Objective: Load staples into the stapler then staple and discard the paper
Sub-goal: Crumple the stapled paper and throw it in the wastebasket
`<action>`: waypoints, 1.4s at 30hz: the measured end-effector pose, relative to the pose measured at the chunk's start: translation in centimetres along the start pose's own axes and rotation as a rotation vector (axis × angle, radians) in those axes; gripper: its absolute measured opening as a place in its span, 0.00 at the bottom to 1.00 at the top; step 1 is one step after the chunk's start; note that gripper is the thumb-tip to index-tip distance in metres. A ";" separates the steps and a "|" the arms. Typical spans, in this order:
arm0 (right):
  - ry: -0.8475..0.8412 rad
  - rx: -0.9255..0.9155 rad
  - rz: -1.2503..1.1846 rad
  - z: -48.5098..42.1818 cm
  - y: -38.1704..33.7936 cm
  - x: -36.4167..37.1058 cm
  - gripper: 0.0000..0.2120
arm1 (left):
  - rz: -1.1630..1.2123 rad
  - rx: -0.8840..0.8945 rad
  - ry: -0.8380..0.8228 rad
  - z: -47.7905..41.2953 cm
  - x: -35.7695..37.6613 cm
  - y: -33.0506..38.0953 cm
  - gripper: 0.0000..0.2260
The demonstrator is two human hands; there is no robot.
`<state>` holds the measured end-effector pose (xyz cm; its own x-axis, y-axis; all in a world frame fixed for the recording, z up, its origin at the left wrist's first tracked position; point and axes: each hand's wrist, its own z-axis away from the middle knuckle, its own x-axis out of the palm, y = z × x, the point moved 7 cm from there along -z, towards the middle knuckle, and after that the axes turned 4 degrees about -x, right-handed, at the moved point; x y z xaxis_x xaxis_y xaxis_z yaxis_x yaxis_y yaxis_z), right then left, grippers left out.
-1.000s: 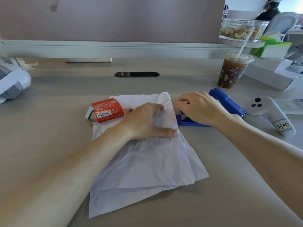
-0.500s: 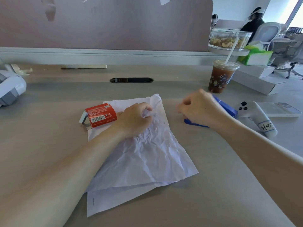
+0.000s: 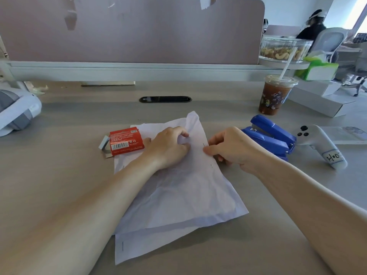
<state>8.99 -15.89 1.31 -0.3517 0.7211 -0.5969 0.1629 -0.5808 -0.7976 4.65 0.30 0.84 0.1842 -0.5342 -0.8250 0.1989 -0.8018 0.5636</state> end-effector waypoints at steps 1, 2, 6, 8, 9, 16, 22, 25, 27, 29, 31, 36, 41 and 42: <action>-0.002 0.003 0.017 0.0 0.0 -0.1 0.05 | -0.006 -0.021 0.013 -0.1 -0.2 -0.3 0.14; -0.002 0.009 0.032 -0.1 0.1 -0.2 0.04 | -0.013 -0.045 0.026 -0.1 -0.5 -0.6 0.15; 0.064 0.020 -0.013 -0.2 0.7 -2.2 0.03 | -0.028 -0.132 0.070 -0.5 -1.6 -2.1 0.16; 0.081 0.023 -0.031 -0.2 0.9 -3.2 0.02 | -0.043 -0.157 0.086 -0.6 -1.9 -2.5 0.19; 0.084 0.016 -0.035 -0.1 1.0 -3.6 0.02 | -0.052 -0.168 0.085 -0.7 -1.8 -2.7 0.21; 0.113 -0.189 0.077 1.6 -0.6 -8.1 0.08 | -0.097 -0.172 0.180 -0.6 -2.6 -2.3 0.32; -0.125 -0.273 0.211 3.4 -1.8 -9.0 0.09 | 0.174 0.159 0.382 2.0 -5.3 3.0 0.42; -0.170 -0.323 0.216 3.9 -1.8 -8.6 0.09 | 0.332 0.174 0.232 2.4 -4.8 4.7 0.46; -0.152 -0.355 0.203 4.0 -1.7 -8.2 0.09 | 0.331 0.165 0.190 2.4 -4.5 5.0 0.42; -0.097 -0.389 0.212 3.9 -1.3 -8.1 0.09 | 0.279 0.166 0.213 2.3 -4.4 5.0 0.31; -0.054 -0.394 0.195 3.8 -0.6 -7.8 0.07 | 0.248 0.191 0.250 2.5 -4.4 4.9 0.18; 0.130 -0.398 0.093 3.8 0.9 -8.0 0.02 | 0.239 0.358 0.330 3.2 -4.5 6.0 0.02; 0.312 -0.413 0.088 3.7 1.7 -9.1 0.03 | 0.174 0.749 0.324 5.3 -4.2 8.1 0.03; 0.342 -0.416 0.076 3.8 1.8 -9.3 0.03 | 0.127 0.842 0.306 5.8 -3.7 8.6 0.04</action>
<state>9.08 -25.08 5.73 -0.0166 0.8050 -0.5930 0.5513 -0.4875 -0.6771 0.05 -6.16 8.51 0.4287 -0.6339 -0.6437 -0.5885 -0.7365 0.3335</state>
